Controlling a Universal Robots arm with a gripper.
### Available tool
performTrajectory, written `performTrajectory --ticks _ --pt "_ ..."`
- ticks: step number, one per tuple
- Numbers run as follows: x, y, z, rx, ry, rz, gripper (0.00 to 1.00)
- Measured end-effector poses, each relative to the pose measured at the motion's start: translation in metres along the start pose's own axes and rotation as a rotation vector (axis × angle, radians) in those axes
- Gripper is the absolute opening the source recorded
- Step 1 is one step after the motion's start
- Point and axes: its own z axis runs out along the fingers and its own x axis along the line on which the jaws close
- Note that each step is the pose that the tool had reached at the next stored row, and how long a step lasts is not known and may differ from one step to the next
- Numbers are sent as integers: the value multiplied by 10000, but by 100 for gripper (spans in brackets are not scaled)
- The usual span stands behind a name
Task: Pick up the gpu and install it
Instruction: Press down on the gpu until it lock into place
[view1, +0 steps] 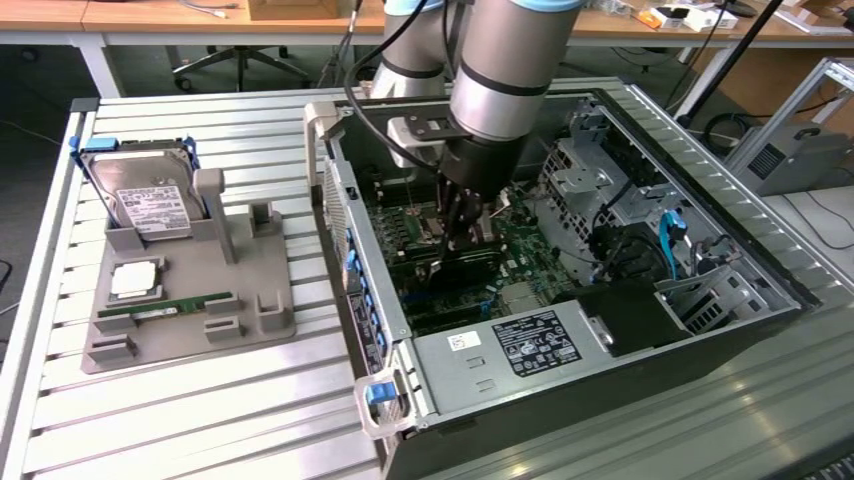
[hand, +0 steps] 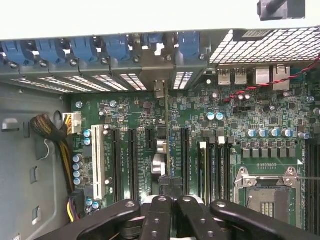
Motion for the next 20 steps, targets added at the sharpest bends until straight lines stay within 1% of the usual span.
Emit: performTrajectory --ticks 17,20 --pt "5 40 11 1 -2 1 11" --pt "6 59 13 1 -3 1 11"
